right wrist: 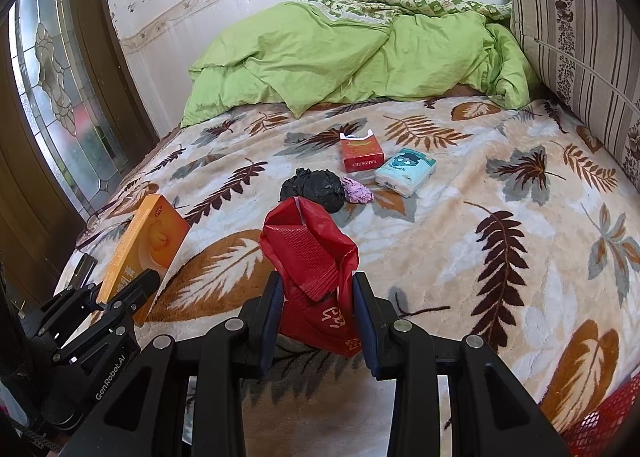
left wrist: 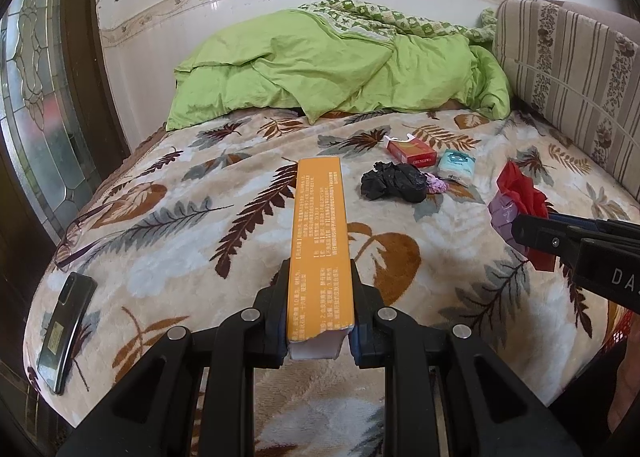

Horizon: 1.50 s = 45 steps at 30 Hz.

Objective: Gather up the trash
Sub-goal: 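Carry the orange box and red bag over to the red basket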

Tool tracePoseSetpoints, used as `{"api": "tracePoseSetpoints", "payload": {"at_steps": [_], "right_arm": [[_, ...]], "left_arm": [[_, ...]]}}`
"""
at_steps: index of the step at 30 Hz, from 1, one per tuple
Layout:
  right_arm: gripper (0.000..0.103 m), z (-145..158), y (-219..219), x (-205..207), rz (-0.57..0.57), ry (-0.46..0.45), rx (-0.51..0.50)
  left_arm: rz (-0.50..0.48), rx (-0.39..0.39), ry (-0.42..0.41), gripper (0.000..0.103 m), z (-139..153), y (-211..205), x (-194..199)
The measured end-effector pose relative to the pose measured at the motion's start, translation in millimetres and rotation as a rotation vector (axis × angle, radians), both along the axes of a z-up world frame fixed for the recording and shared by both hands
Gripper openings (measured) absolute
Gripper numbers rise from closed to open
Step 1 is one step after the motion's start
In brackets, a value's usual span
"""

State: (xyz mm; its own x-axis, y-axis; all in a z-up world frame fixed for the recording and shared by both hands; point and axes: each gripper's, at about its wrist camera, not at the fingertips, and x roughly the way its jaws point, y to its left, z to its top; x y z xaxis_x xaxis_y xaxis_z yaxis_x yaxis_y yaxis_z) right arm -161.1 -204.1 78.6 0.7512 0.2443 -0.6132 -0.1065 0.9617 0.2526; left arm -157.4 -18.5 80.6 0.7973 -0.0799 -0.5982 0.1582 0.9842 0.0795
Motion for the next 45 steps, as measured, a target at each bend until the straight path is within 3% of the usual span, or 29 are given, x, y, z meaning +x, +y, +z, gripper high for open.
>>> {"api": "tracePoseSetpoints", "payload": {"at_steps": [45], "right_arm": [[0.037, -0.3, -5.4, 0.1, -0.003, 0.003, 0.011]], "left_arm": [[-0.017, 0.008, -0.010, 0.022, -3.9, -1.4, 1.0]]}}
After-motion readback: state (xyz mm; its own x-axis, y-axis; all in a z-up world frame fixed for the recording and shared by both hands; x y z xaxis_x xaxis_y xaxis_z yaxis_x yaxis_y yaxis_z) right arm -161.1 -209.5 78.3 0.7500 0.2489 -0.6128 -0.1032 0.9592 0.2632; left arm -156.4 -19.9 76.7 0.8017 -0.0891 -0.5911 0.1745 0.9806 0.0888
